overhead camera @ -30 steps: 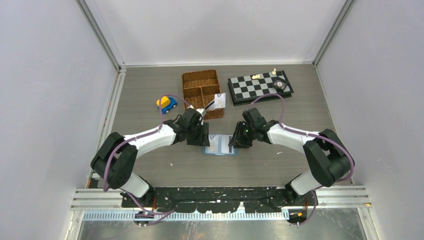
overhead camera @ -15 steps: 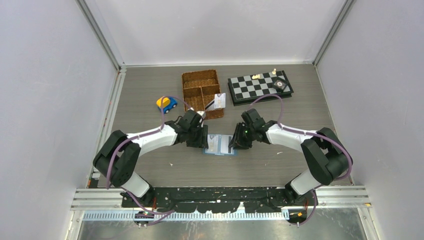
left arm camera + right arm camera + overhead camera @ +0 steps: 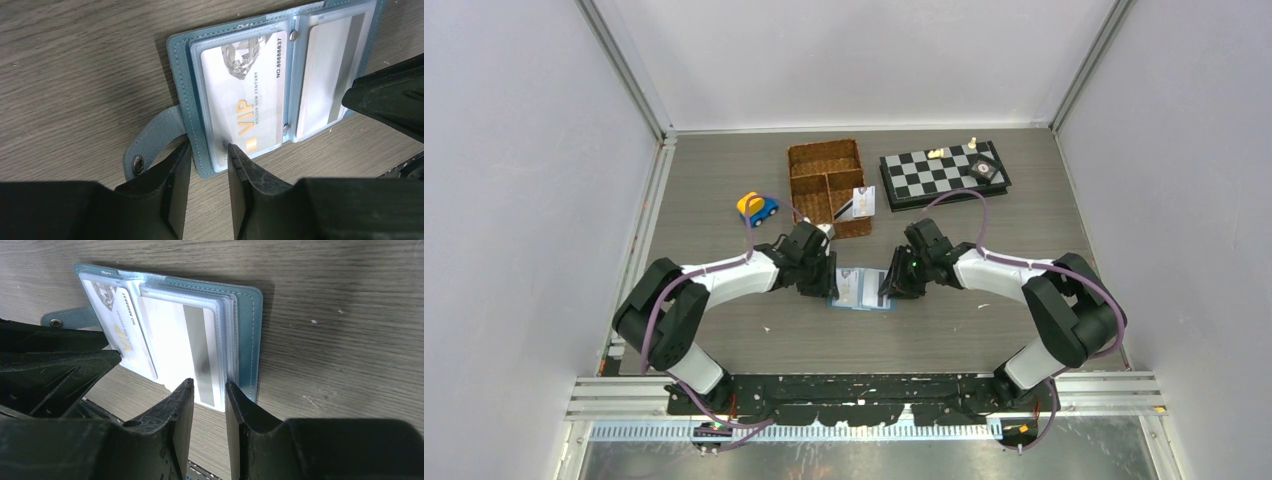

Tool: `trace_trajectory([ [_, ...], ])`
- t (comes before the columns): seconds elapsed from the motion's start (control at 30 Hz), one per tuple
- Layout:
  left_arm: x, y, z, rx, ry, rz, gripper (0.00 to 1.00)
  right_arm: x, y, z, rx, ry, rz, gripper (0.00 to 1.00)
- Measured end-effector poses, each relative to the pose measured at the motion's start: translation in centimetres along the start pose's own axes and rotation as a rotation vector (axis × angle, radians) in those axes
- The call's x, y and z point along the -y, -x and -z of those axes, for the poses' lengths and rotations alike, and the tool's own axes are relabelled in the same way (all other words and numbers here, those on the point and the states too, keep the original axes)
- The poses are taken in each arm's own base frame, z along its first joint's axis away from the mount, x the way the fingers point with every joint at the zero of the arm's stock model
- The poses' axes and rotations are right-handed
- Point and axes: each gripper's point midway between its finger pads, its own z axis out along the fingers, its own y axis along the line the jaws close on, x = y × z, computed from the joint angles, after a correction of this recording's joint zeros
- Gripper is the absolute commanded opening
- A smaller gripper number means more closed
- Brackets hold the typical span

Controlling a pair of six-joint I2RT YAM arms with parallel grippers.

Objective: Put the credit cards into the card holder
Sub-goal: Turn over the card slot in the card holder.

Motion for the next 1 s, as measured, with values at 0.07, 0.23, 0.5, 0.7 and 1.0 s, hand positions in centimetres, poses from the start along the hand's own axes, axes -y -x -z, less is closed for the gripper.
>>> trace_trajectory([
  [0.07, -0.03, 0.02, -0.03, 0.001, -0.003, 0.01, 0.32, -0.12, 0.01, -0.04, 0.001, 0.007, -0.007, 0.34],
  [0.23, -0.07, 0.09, -0.09, 0.006, -0.007, 0.016, 0.3, -0.59, 0.02, -0.2, 0.003, 0.037, -0.021, 0.34],
  [0.5, -0.16, 0.08, -0.13, 0.006, -0.007, 0.02, 0.29, -0.95, 0.09, -0.26, 0.006, 0.057, -0.033, 0.34],
  [0.7, -0.21, 0.06, -0.14, 0.006, -0.007, 0.023, 0.28, -0.99, 0.08, -0.32, 0.008, 0.062, -0.034, 0.34],
  [1.0, -0.22, 0.08, -0.13, 0.006, -0.008, 0.025, 0.27, -1.02, 0.15, -0.13, 0.016, 0.06, -0.032, 0.3],
])
